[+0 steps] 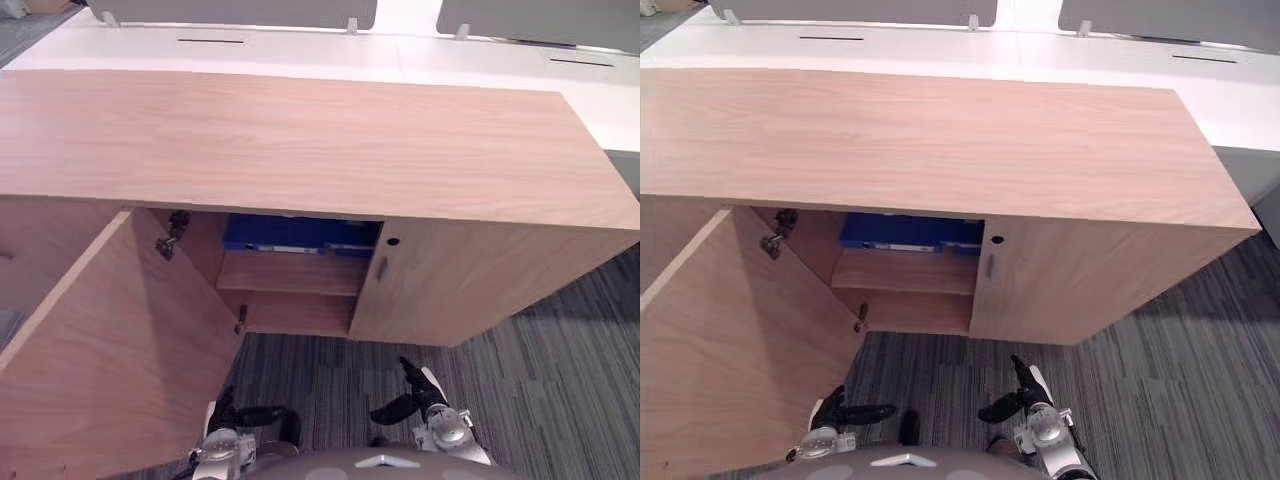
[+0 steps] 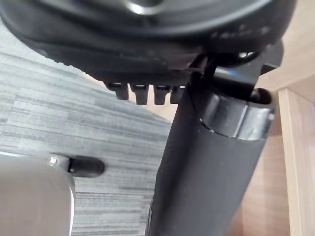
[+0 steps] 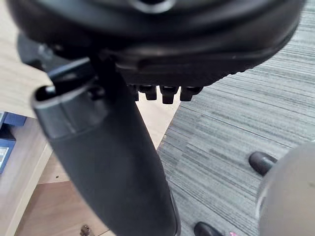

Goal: Walk over to the cabinet, pick up the folder, carry it to the office cabinet, place the folder inside the office cabinet, then close the office cabinet door

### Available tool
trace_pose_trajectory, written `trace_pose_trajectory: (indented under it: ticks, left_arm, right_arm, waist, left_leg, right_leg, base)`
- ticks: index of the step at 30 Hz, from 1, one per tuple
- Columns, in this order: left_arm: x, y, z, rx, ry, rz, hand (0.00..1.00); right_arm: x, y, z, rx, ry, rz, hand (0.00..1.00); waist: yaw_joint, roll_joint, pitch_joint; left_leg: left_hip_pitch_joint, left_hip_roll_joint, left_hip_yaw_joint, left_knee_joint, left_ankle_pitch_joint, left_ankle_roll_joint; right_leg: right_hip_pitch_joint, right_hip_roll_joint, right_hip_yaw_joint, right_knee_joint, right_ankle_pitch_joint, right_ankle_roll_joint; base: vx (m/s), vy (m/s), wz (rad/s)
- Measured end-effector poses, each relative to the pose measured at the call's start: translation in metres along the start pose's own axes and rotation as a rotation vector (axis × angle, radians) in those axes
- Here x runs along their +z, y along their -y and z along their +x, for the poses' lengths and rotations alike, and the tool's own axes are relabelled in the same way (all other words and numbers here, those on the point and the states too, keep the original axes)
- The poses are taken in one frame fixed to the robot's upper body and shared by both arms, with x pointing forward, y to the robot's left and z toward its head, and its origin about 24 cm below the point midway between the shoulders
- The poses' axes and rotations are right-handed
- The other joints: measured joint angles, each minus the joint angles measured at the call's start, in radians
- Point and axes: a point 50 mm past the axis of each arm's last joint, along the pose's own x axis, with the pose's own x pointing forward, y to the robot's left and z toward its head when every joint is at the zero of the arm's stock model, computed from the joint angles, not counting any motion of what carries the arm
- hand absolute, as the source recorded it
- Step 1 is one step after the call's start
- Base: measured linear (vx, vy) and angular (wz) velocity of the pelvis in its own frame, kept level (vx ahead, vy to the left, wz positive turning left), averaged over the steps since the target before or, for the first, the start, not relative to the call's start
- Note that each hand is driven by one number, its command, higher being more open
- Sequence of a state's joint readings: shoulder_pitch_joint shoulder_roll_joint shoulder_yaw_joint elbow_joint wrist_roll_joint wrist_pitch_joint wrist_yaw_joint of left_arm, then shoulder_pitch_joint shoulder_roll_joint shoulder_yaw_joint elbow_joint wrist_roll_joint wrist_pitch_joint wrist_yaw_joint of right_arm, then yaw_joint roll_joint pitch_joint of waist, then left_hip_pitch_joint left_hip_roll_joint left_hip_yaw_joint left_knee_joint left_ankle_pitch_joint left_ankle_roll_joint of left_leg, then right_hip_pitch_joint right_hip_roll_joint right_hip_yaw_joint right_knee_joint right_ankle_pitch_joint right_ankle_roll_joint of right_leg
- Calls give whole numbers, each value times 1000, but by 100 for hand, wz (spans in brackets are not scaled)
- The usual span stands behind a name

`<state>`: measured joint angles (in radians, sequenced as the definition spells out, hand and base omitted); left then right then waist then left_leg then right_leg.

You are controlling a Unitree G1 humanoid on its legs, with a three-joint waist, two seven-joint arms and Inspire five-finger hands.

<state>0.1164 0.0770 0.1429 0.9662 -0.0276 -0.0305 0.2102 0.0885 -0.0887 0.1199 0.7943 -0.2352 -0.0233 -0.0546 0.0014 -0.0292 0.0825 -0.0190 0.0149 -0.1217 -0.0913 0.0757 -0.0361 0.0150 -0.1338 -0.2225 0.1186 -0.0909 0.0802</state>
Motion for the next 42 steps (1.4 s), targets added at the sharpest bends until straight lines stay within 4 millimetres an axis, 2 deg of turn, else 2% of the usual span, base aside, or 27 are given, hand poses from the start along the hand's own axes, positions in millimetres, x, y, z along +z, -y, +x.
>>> trace_pose_trajectory:
  ticks: [3, 8, 10, 12, 13, 14, 15, 16, 17, 18, 19, 20, 21, 22, 23, 24, 25, 27, 29, 32, 34, 37, 42]
  left_arm:
    - [-4, -4, 0, 33, -27, -94, 100]
    - [-13, -15, -2, 92, -66, -215, 100]
    - [-7, -20, -1, 119, -44, -275, 100]
    - [0, -25, -1, 143, -16, -336, 100]
    - [10, -30, -1, 170, 28, -379, 100]
    - [15, -33, -2, 178, 54, -399, 100]
    - [21, -38, -4, 198, 87, -426, 100]
    - [31, -42, -7, 212, 138, -450, 100]
    - [39, -47, -7, 234, 172, -484, 100]
    - [47, -47, -6, 237, 195, -493, 100]
    - [56, -46, -7, 238, 225, -505, 100]
    - [52, -44, -8, 240, 217, -507, 100]
    - [51, -42, -9, 240, 210, -512, 100]
    - [49, -37, -9, 235, 199, -519, 100]
    - [48, -35, -9, 232, 197, -516, 100]
    - [47, -35, -9, 229, 195, -504, 100]
    - [44, -35, -10, 233, 186, -501, 100]
    - [37, -38, -11, 249, 171, -496, 100]
    - [34, -42, -15, 279, 177, -472, 100]
    - [52, -49, -22, 303, 276, -439, 100]
    - [73, -47, -27, 286, 370, -383, 100]
    - [93, -42, -32, 263, 458, -340, 100]
    - [108, -37, -35, 250, 517, -297, 100]
  right_arm:
    - [2, 0, 1, -10, -1, 23, 100]
    - [-8, 1, 0, -23, -49, 38, 100]
    - [-11, 6, 0, -62, -66, 64, 100]
    - [-12, 9, 0, -83, -74, 83, 100]
    - [-9, 11, 0, -101, -63, 98, 100]
    - [-6, 13, 0, -112, -48, 106, 100]
    - [0, 15, 1, -127, -22, 126, 100]
    - [9, 18, 1, -148, 11, 156, 100]
    - [17, 17, 3, -166, 34, 193, 100]
    - [22, 19, 3, -182, 50, 206, 100]
    - [27, 22, 4, -194, 67, 213, 100]
    - [28, 23, 3, -202, 76, 216, 100]
    - [28, 25, 3, -211, 79, 219, 100]
    - [27, 30, 2, -237, 77, 226, 100]
    - [27, 30, 2, -242, 74, 234, 100]
    - [27, 26, 3, -236, 71, 249, 100]
    - [28, 23, 3, -230, 67, 256, 100]
    - [25, 20, 5, -218, 47, 256, 100]
    - [21, 17, 6, -209, 22, 252, 100]
    - [13, 16, 6, -207, -16, 246, 100]
    - [10, 18, 6, -210, -30, 238, 100]
    - [10, 16, 7, -202, -34, 229, 100]
    - [8, 10, 8, -175, -56, 206, 100]
  waist:
    - [0, 0, -1]
    - [4, 3, -1]
    - [10, 8, 2]
    - [29, 9, 9]
    - [49, 8, 18]
    - [50, 5, 25]
    - [55, 4, 33]
    - [54, 10, 35]
    - [46, -24, 29]
    - [42, -28, 39]
    - [53, -23, 42]
    - [49, -11, 40]
    - [45, -2, 41]
    - [43, 11, 34]
    - [41, 3, 35]
    - [44, -22, 32]
    - [42, -34, 24]
    - [44, -33, 23]
    - [47, -26, 24]
    - [46, -15, 31]
    - [43, -6, 29]
    - [39, 3, 30]
    - [16, 8, 32]
  left_leg:
    - [1, -6, -31, -2, 8, -3]
    - [-16, -10, -119, -2, 27, -13]
    - [-48, -17, -195, 3, 48, -21]
    - [-60, -19, -230, 3, 62, -26]
    - [-69, -28, -239, 8, 77, -27]
    - [-73, -35, -236, 19, 79, -27]
    - [-91, -44, -209, 34, 86, -17]
    - [-107, -37, -113, 18, 47, 81]
    - [-132, -16, 29, 42, -25, 79]
    - [-180, -4, 99, 147, -58, 73]
    - [-244, 40, 202, 374, -92, 71]
    - [-243, 72, 270, 484, -153, 54]
    - [-235, 78, 290, 486, -171, 48]
    - [-211, 72, 297, 428, -178, 40]
    - [-190, 59, 289, 377, -165, 32]
    - [-145, 20, 285, 270, -106, 34]
    - [-116, -1, 280, 195, -68, 37]
    - [-69, -14, 282, 109, -28, 37]
    - [-15, -17, 286, 21, 12, 35]
    - [6, -15, 282, 1, 23, 34]
    - [15, -13, 286, -4, 24, 33]
    - [35, -7, 301, -4, 25, 32]
    - [53, 2, 309, -5, 27, 27]
  right_leg:
    - [10, -2, -9, -5, -19, 1]
    - [41, 3, -95, -7, -45, -7]
    - [42, 8, -159, 3, -61, -14]
    - [43, 8, -185, 28, -73, -20]
    - [43, 1, -201, 65, -97, -27]
    - [43, -4, -206, 82, -109, -30]
    - [40, -12, -230, 110, -126, -34]
    - [28, -20, -275, 125, -147, -52]
    - [26, -41, -316, 107, -143, -45]
    - [26, -52, -343, 112, -143, -44]
    - [24, -60, -376, 134, -145, -46]
    - [35, -63, -400, 168, -155, -43]
    - [41, -62, -406, 179, -159, -37]
    - [41, -51, -376, 189, -163, -31]
    - [37, -52, -343, 179, -162, -30]
    - [40, -53, -264, 136, -154, -27]
    - [47, -53, -229, 100, -147, -14]
    - [64, -51, -211, 69, -133, -1]
    - [82, -45, -200, 46, -120, -3]
    - [103, -29, -161, 20, -101, -11]
    - [111, -20, -140, 13, -96, -15]
    - [130, -11, -118, -3, -81, -20]
    - [141, -3, -97, -7, -76, -23]
  base:
    - [-31, -34, 24]
    - [-17, -68, 56]
    - [-3, -87, 94]
    - [6, -71, 85]
    - [-6, -44, 83]
    - [-22, -30, 88]
    - [-92, 22, 80]
    - [-124, 43, 109]
    - [-121, 42, 112]
    - [-65, 35, 104]
    - [32, 64, 81]
    - [70, 93, 68]
    - [113, 142, 74]
    - [57, 119, 60]
    - [19, 150, 57]
    - [3, 121, 36]
    - [-3, 107, 25]
    - [7, 34, 2]
    - [16, -2, -8]
    - [1, -3, -1]
    - [-26, -19, -6]
    - [-36, 1, -17]
    - [-77, -5, -10]
